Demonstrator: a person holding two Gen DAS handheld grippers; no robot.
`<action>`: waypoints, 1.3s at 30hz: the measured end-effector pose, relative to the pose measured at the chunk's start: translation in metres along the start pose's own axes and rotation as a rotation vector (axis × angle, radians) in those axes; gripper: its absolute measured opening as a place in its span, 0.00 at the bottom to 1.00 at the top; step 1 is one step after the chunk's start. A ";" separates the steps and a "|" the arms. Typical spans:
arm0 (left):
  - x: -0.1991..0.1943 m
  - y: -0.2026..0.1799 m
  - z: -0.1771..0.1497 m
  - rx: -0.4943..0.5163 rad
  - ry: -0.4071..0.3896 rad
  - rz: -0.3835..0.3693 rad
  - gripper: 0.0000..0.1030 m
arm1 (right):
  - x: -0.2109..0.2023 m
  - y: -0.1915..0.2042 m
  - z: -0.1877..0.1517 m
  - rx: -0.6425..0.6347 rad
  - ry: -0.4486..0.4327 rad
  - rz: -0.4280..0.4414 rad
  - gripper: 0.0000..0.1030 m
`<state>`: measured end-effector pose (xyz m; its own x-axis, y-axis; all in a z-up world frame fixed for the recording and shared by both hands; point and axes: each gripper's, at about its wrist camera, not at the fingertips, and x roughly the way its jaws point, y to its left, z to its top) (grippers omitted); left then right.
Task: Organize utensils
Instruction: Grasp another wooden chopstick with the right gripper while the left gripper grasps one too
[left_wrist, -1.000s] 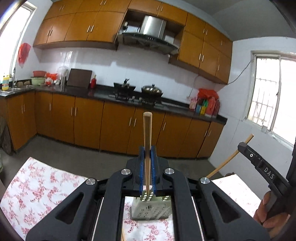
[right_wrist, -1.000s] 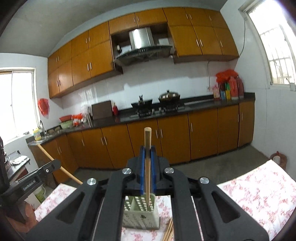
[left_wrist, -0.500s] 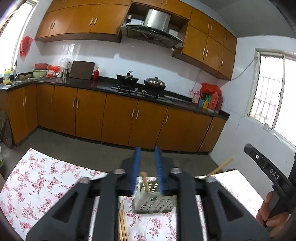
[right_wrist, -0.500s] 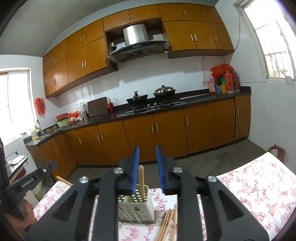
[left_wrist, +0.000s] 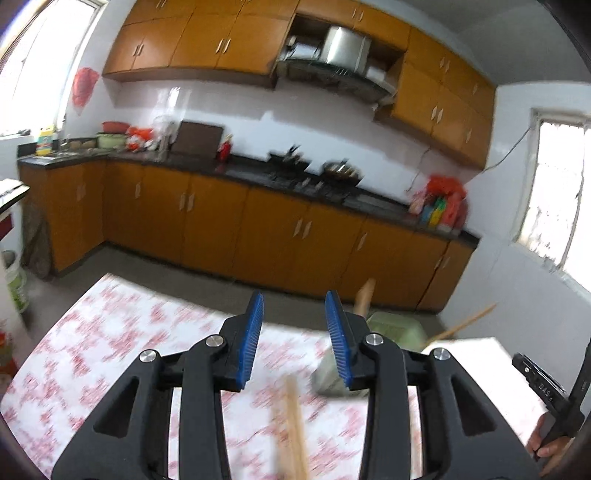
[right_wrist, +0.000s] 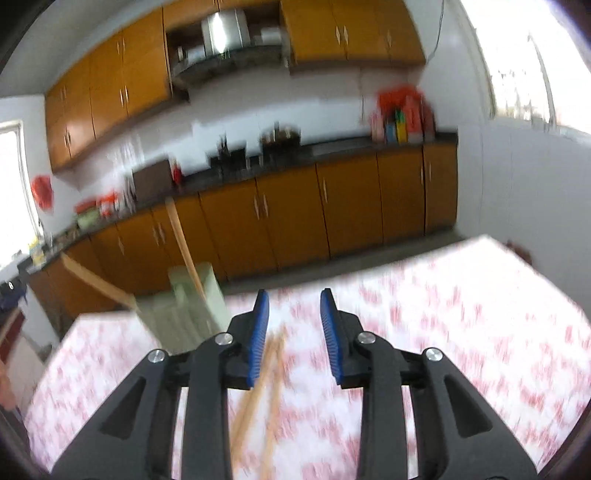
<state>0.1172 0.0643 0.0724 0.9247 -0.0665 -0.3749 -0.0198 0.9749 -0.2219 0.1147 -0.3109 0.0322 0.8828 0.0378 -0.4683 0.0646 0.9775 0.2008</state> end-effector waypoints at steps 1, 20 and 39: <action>0.004 0.004 -0.008 0.005 0.024 0.020 0.35 | 0.009 -0.001 -0.014 0.000 0.049 0.002 0.29; 0.049 0.021 -0.130 0.029 0.398 0.011 0.35 | 0.092 0.014 -0.109 -0.074 0.389 -0.095 0.08; 0.069 -0.018 -0.169 0.159 0.527 0.020 0.08 | 0.086 -0.009 -0.110 -0.039 0.379 -0.144 0.08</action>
<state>0.1168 0.0064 -0.1018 0.6081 -0.1052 -0.7869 0.0597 0.9944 -0.0868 0.1392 -0.2932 -0.1045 0.6314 -0.0339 -0.7748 0.1510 0.9853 0.0800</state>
